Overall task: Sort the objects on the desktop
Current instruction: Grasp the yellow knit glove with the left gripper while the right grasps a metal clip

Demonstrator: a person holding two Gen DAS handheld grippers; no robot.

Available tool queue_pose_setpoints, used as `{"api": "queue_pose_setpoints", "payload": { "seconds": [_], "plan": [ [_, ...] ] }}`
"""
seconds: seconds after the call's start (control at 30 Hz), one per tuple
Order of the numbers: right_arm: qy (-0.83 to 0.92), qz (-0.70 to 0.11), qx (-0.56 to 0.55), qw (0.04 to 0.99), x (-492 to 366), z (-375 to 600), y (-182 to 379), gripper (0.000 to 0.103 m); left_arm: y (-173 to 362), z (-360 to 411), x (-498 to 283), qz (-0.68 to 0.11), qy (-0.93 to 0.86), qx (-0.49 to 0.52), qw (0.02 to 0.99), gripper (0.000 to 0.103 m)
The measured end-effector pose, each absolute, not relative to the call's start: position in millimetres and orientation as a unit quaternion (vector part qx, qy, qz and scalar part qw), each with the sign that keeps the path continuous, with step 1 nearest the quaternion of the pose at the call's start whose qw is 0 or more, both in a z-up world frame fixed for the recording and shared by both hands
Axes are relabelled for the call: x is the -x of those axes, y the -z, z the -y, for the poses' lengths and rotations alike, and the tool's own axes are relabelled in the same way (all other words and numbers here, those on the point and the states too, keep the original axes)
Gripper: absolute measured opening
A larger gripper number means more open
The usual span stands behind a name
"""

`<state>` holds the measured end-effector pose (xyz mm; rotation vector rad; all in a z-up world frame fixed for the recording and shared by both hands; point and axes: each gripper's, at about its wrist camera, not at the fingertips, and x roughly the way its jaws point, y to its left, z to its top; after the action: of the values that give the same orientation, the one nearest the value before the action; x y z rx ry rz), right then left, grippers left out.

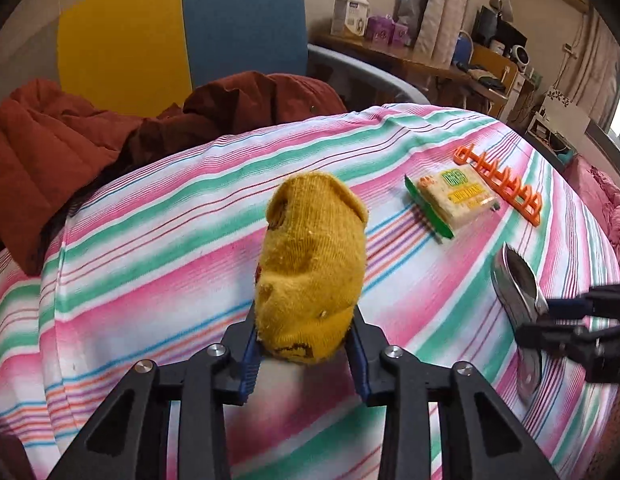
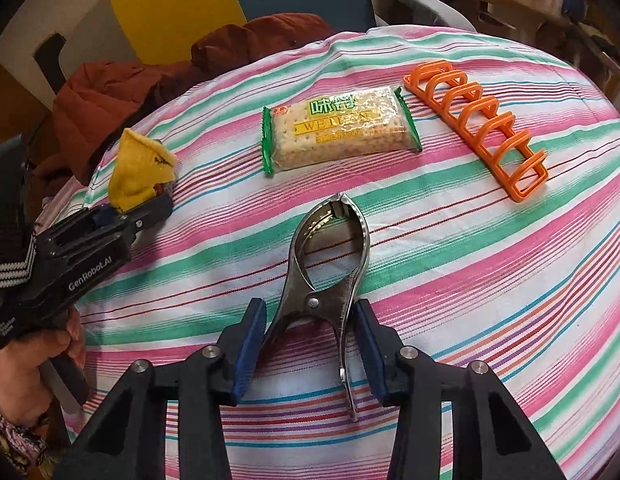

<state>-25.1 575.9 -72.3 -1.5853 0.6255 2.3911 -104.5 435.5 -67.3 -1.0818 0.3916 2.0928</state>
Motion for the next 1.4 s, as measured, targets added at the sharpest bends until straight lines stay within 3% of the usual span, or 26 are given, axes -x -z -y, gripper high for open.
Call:
{"api": "queue_pose_setpoints", "payload": {
  "seconds": [0.6, 0.8, 1.07, 1.4],
  "plan": [
    [-0.807, -0.238, 0.53, 0.106, 13, -574, 68, 0.038, 62, -332, 30, -0.046, -0.815, 0.439, 0.375, 0.035],
    [-0.791, -0.289, 0.534, 0.067, 3, -546, 61, 0.038, 61, -312, 13, -0.036, -0.814, 0.438, 0.38, 0.035],
    [-0.801, -0.24, 0.546, 0.049, -13, -490, 44, 0.038, 57, -281, -16, -0.049, -0.815, 0.426, 0.389, 0.034],
    [-0.793, -0.292, 0.535, -0.012, -41, -438, 31, 0.038, 37, -218, -53, -0.01, -0.811, 0.418, 0.41, 0.033]
  ]
}}
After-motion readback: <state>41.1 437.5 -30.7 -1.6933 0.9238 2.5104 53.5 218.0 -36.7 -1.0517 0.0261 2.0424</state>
